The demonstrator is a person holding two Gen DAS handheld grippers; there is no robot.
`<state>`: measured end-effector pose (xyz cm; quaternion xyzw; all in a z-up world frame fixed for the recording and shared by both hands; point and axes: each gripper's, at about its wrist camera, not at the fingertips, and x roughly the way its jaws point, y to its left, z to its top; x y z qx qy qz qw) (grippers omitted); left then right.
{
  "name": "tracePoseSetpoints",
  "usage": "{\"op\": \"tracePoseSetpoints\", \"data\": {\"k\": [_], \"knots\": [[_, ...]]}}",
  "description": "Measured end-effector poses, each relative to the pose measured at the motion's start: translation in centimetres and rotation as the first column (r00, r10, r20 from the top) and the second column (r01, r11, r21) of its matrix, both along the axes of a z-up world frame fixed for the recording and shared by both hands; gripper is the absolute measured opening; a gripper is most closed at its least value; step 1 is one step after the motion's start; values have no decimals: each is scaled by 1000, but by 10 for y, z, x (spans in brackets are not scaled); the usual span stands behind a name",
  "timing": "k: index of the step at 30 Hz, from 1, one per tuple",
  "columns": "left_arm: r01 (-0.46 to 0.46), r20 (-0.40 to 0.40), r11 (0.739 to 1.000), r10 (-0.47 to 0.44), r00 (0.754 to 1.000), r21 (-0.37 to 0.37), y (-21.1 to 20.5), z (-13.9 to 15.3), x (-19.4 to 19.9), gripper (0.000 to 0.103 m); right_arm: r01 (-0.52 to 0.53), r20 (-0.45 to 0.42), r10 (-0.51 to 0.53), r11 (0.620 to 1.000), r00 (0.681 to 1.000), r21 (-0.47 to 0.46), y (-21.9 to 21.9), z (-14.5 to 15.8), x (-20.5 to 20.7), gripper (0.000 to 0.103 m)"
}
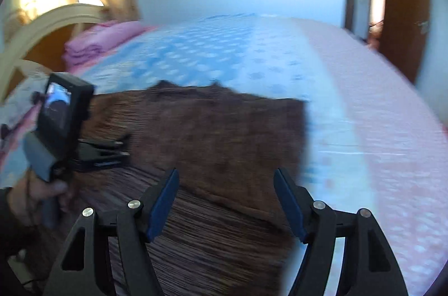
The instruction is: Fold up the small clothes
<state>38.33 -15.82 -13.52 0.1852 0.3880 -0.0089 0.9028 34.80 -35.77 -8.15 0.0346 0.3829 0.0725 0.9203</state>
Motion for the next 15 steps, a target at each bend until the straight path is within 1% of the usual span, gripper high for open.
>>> {"op": "tracePoseSetpoints", "data": {"k": [1, 2, 3, 4, 5, 6, 7, 9, 10, 12, 14, 15], "knots": [[-5, -2, 1000, 5, 1000, -14, 3, 0, 1, 103, -24, -38, 26, 998, 999, 62, -1, -10, 11, 70], [-13, -5, 999, 13, 1000, -32, 7, 1, 1, 103, -29, -69, 35, 996, 997, 83, -1, -19, 17, 70], [-23, -12, 998, 23, 1000, -52, 11, 1, 3, 103, -23, -104, 31, 997, 994, 76, -3, -28, 23, 70], [-38, -25, 997, 36, 999, -68, 15, 0, 5, 103, 7, -129, -4, 1000, 992, 22, -5, -38, 27, 69], [-48, -32, 996, 46, 998, -74, 18, -1, 6, 103, 41, -145, -45, 999, 988, -32, -9, -46, 26, 66], [-64, -44, 994, 60, 997, -90, 22, -2, 9, 103, 50, -130, -54, 998, 990, -33, -15, -49, 23, 61], [-75, -59, 991, 69, 996, -112, 26, -3, 11, 103, 54, -128, -58, 998, 990, -35, -18, -48, 19, 61], [-84, -82, 986, 72, 994, -145, 31, -5, 15, 103, 75, -142, -90, 992, 986, -106, -19, -44, 15, 61], [-85, -84, 985, 73, 994, -152, 31, -5, 15, 103, 83, -150, -100, 989, 984, -120, -19, -41, 14, 61], [-85, -72, 986, 75, 995, -141, 29, -5, 13, 103, 94, -153, -110, 990, 982, -107, -20, -33, 13, 62], [-80, -54, 989, 74, 996, -121, 26, -5, 10, 103, 83, -117, -93, 993, 989, -88, -16, -20, 19, 62], [-80, -46, 990, 75, 996, -117, 26, -4, 9, 103, 76, -90, -85, 992, 992, -96, -10, -14, 27, 62]]}}
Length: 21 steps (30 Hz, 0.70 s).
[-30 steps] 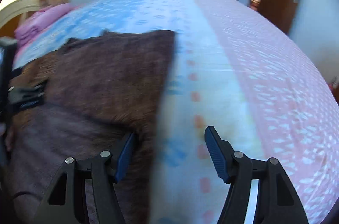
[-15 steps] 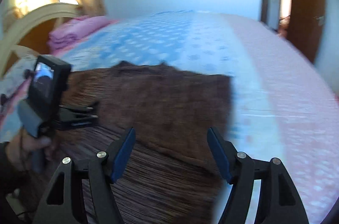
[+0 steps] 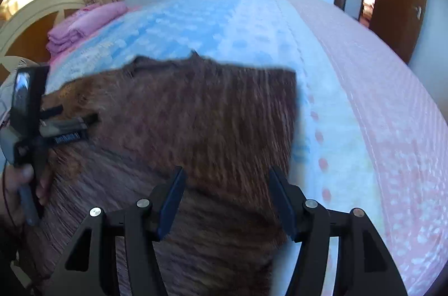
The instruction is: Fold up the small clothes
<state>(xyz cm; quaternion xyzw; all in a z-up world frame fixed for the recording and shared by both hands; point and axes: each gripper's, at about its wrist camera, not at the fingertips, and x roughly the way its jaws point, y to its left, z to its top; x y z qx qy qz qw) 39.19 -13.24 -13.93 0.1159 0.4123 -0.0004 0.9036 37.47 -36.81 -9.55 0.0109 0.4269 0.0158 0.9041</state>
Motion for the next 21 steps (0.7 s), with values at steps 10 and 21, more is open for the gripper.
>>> {"op": "tracePoseSetpoints", "data": {"k": [10, 21], "knots": [[-64, -26, 996, 63, 998, -66, 20, -2, 5, 103, 202, -68, -207, 977, 976, -71, -37, -32, 64, 70], [-93, 2, 995, 93, 996, -27, 50, 15, -20, 103, 13, 4, -13, 999, 1000, -47, 37, -14, 40, 71]]}}
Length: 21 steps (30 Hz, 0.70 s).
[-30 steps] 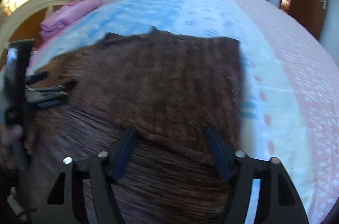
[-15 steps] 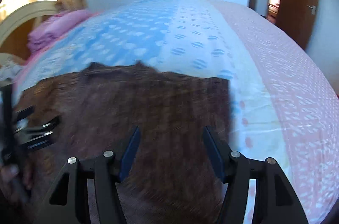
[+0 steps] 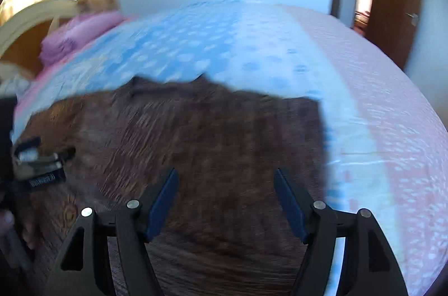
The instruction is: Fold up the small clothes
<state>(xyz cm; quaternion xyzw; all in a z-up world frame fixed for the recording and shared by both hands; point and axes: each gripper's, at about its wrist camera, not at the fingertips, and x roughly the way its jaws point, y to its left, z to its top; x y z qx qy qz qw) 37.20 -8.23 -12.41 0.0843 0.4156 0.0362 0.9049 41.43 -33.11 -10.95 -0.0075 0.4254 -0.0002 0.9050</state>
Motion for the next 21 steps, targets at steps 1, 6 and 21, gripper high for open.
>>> {"op": "tracePoseSetpoints", "data": {"k": [1, 6, 21], "knots": [[-10, 9, 1000, 10, 1000, 8, 9, 3, -5, 103, -9, -35, 8, 1000, 999, -29, 6, -12, 4, 72], [-111, 50, 993, 108, 993, 44, 84, 14, -18, 103, 3, -11, -3, 1000, 1000, 17, -2, -24, 6, 77], [-449, -111, 836, 437, 892, -316, 246, -4, -12, 87, 28, 17, -27, 999, 999, -35, 3, -26, -1, 84]]}}
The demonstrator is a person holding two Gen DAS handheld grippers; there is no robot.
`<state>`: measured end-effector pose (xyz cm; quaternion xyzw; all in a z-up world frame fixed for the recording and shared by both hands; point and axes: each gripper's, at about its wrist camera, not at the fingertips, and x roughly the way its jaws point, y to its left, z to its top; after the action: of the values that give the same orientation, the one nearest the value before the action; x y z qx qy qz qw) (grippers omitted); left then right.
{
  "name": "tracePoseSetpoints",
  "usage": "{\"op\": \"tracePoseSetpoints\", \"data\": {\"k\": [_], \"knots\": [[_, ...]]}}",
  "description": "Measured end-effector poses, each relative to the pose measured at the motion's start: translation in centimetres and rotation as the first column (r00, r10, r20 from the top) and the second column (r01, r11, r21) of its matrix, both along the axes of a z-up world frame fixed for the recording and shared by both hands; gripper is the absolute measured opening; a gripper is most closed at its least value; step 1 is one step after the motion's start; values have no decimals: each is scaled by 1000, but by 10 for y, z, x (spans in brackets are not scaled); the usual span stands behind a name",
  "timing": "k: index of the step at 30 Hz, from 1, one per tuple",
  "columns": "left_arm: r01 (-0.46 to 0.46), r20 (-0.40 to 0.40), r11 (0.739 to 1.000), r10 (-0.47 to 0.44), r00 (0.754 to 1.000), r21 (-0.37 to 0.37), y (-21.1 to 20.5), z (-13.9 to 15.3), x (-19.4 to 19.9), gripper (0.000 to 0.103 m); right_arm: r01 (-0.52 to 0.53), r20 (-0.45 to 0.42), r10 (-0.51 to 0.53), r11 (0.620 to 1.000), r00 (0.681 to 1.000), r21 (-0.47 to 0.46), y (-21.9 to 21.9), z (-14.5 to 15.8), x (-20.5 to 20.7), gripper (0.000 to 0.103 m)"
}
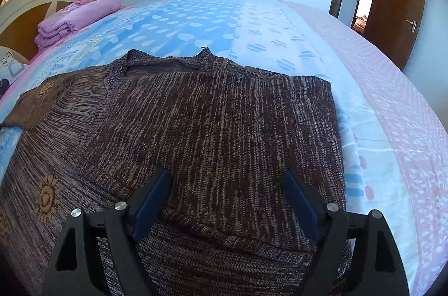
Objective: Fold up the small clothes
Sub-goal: 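Grasp the other sweater sleeve cuff with the left gripper, then fold the held sleeve across the sweater body and open the left gripper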
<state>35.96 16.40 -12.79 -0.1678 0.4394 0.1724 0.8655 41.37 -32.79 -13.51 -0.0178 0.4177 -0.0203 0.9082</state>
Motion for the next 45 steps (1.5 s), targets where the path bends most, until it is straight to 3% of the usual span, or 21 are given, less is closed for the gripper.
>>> {"op": "tracePoseSetpoints", "data": {"k": [3, 5, 7, 12, 15, 16, 17, 26, 33, 40, 45], "knots": [[6, 18, 998, -5, 1000, -67, 0, -3, 11, 81, 0, 1, 0, 1000, 1000, -1, -1, 1, -1, 84], [6, 20, 995, -4, 1000, -95, 2, -7, 19, 68, 1, 3, -1, 1000, 1000, 0, -1, 1, -2, 84], [-4, 19, 991, 7, 1000, -131, 7, -13, 27, 66, 1, 3, -1, 1000, 1000, 0, -1, 1, -2, 84], [-37, 57, 993, 43, 997, -116, 16, -13, 39, 57, 1, 4, -1, 1000, 1000, -1, -1, 1, -2, 84], [-52, 62, 992, 60, 996, -117, 24, -14, 45, 34, 1, 4, -1, 1000, 1000, 0, -1, 1, -2, 84], [-49, 58, 993, 56, 997, -112, 25, -15, 47, 17, 1, 4, -1, 1000, 1000, -1, -1, 1, -2, 84], [-37, 56, 993, 43, 997, -117, 26, -15, 48, 12, 1, 4, -1, 1000, 1000, -1, -1, 1, -2, 84], [49, 164, 998, -41, 986, -46, 9, 29, 43, 10, 2, 6, -2, 1000, 1000, -5, 0, 1, -3, 85], [166, 273, 986, -157, 949, -9, -41, 82, 40, 10, 3, 7, -3, 1000, 1000, -4, 0, 2, -3, 85], [324, 339, 944, -325, 883, 63, -129, 110, 27, 10, 7, 12, -7, 1000, 1000, 3, -2, 2, -2, 85], [435, 318, 886, -464, 827, 161, -210, 95, 15, 10, 9, 15, -9, 1000, 1000, 8, -2, 2, -2, 85]]}}
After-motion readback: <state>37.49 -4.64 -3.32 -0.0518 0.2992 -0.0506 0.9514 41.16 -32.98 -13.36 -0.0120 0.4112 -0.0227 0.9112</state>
